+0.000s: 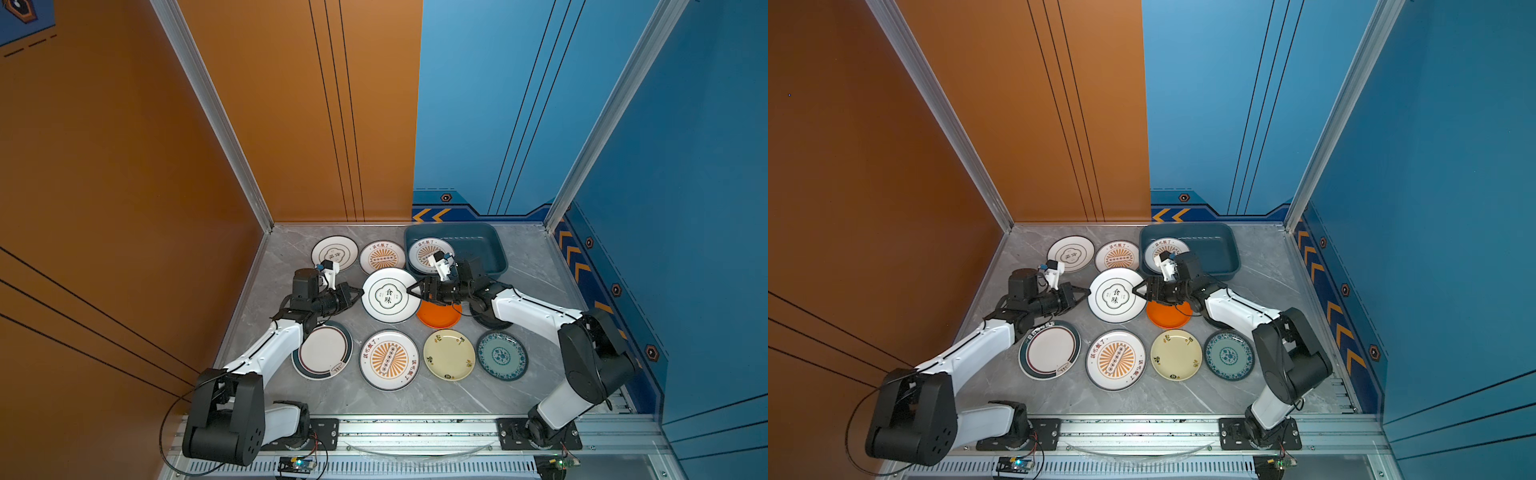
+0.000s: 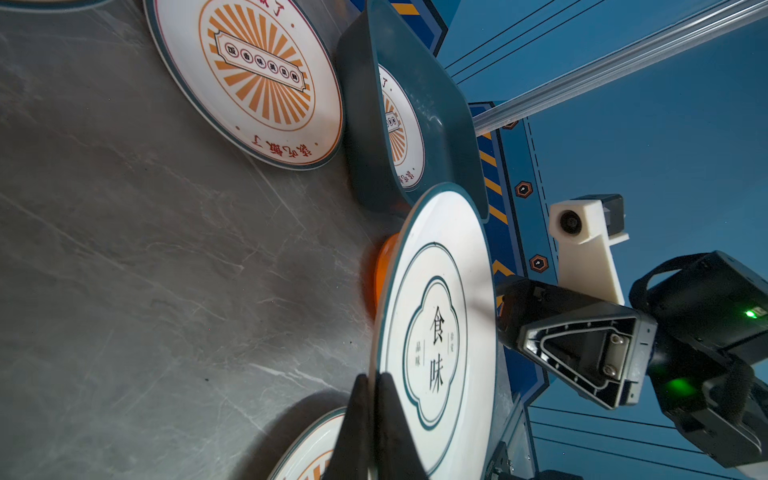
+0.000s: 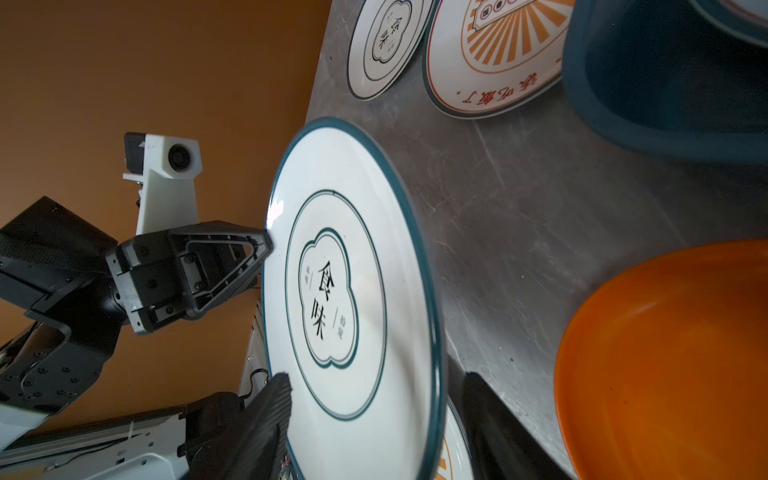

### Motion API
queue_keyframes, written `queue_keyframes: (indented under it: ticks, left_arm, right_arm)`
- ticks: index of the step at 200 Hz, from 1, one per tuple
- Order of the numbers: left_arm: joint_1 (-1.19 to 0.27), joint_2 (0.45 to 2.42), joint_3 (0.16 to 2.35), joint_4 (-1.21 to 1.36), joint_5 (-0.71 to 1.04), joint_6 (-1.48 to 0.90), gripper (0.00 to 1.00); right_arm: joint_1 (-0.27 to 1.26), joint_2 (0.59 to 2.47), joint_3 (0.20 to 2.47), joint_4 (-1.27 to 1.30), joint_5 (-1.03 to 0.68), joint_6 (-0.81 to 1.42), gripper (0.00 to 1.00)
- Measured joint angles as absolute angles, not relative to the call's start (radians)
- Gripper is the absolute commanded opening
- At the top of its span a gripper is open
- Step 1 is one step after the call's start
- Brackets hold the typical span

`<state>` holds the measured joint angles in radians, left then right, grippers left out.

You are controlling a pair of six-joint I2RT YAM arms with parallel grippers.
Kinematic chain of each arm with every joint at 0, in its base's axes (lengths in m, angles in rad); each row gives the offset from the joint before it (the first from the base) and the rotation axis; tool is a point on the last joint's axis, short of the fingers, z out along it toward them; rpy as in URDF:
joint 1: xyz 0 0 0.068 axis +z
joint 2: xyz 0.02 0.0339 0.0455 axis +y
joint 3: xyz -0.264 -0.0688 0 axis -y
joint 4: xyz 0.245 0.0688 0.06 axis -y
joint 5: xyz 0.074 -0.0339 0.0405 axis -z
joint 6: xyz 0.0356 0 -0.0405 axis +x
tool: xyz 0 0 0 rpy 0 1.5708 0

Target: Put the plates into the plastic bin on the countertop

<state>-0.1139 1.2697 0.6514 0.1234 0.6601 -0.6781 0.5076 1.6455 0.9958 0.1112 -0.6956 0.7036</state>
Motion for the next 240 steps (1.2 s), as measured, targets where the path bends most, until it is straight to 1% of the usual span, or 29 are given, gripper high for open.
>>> queue_keyframes:
  ticks: [24,69,94,126,139,153,160,184,196,207,213,215,220,224,240]
  left_arm:
    - [-0.120,1.268,0.651,0.122,0.660,-0.678,0.00]
    - [-0.126,1.268,0.651,0.122,0.660,-0.678,0.00]
    - [-0.126,1.268,0.651,0.122,0.659,-0.676,0.00]
    - [-0.125,1.279,0.649,0.104,0.641,-0.659,0.00]
    - [-0.125,1.283,0.649,0.109,0.641,-0.659,0.01]
    - [-0.125,1.285,0.649,0.112,0.641,-0.659,0.11]
    - [-0.126,1.290,0.650,0.112,0.641,-0.659,0.18]
    - [-0.132,1.313,0.672,0.104,0.644,-0.640,0.45]
    - [-0.133,1.313,0.686,0.099,0.640,-0.638,0.60]
    - [-0.134,1.312,0.693,0.099,0.632,-0.630,0.78]
    - [-0.137,1.311,0.694,0.094,0.622,-0.628,0.85]
    - [-0.138,1.310,0.694,0.091,0.619,-0.630,0.91]
    - [-0.139,1.307,0.694,0.085,0.608,-0.627,1.00]
    - [-0.139,1.302,0.694,0.079,0.600,-0.616,0.98]
    - [-0.145,1.279,0.693,0.061,0.555,-0.622,0.98]
  right_arm:
    - [0.518,1.680,0.996,0.162,-0.710,0.741,0.57]
    - [0.528,1.706,0.996,0.207,-0.723,0.788,0.29]
    - [0.528,1.721,0.996,0.212,-0.723,0.798,0.20]
    - [0.520,1.723,1.013,0.225,-0.758,0.830,0.04]
    - [0.517,1.723,1.028,0.218,-0.757,0.828,0.00]
    - [0.516,1.723,1.036,0.199,-0.757,0.828,0.00]
    - [0.516,1.723,1.046,0.181,-0.757,0.827,0.00]
    - [0.507,1.723,1.096,0.084,-0.740,0.800,0.00]
    - [0.488,1.723,1.128,0.027,-0.728,0.786,0.00]
    - [0.461,1.723,1.167,-0.033,-0.716,0.774,0.00]
    - [0.443,1.723,1.196,-0.074,-0.704,0.764,0.00]
    - [0.437,1.723,1.206,-0.086,-0.701,0.759,0.00]
    - [0.422,1.723,1.231,-0.116,-0.693,0.753,0.00]
    - [0.408,1.724,1.259,-0.146,-0.683,0.743,0.00]
    - [0.356,1.735,1.369,-0.233,-0.653,0.714,0.00]
